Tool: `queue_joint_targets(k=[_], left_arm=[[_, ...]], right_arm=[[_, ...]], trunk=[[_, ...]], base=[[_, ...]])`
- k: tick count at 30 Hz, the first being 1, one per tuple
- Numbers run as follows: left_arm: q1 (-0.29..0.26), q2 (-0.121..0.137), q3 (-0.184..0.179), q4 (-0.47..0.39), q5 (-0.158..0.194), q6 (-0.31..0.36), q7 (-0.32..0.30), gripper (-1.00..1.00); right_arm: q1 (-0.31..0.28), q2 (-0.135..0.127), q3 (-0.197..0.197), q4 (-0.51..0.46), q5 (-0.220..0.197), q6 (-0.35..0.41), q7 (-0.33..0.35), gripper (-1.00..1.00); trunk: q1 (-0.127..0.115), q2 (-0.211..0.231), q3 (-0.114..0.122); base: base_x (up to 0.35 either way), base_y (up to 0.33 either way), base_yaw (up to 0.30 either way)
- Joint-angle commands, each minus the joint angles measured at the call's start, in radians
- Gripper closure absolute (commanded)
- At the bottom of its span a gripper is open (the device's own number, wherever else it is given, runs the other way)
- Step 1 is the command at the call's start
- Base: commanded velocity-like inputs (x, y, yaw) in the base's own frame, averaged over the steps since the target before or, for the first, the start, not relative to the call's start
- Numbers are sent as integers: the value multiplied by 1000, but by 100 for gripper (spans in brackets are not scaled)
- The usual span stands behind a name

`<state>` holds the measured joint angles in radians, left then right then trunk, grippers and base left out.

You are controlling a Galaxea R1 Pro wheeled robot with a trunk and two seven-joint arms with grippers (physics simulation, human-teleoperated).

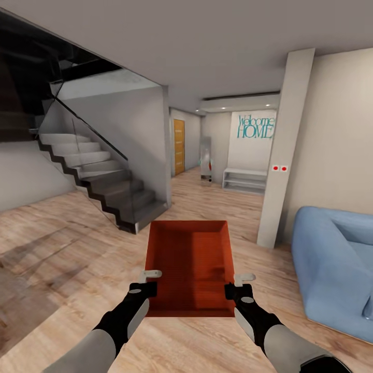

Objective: Move the two storage containers from the living room to the garage. In the garage, place one container on the floor and stack the other container on top of it (either order is fine).

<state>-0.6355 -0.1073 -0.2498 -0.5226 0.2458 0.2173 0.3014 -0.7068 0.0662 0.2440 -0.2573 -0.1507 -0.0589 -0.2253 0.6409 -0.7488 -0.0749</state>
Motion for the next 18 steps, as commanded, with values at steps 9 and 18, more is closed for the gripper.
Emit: queue_joint_targets(k=[9, 18], left_arm=[[-1, 0, 13, -20, 43, -38, 19, 100], [-1, 0, 13, -20, 43, -38, 19, 100]], right_arm=[[0, 20, -19, 3, -13, -6, -2, 100], [0, 20, -18, 3, -15, -6, -2, 100]], trunk=[[1, -1, -2], [1, -1, -2]], base=[[323, 0, -32], [323, 0, -228]])
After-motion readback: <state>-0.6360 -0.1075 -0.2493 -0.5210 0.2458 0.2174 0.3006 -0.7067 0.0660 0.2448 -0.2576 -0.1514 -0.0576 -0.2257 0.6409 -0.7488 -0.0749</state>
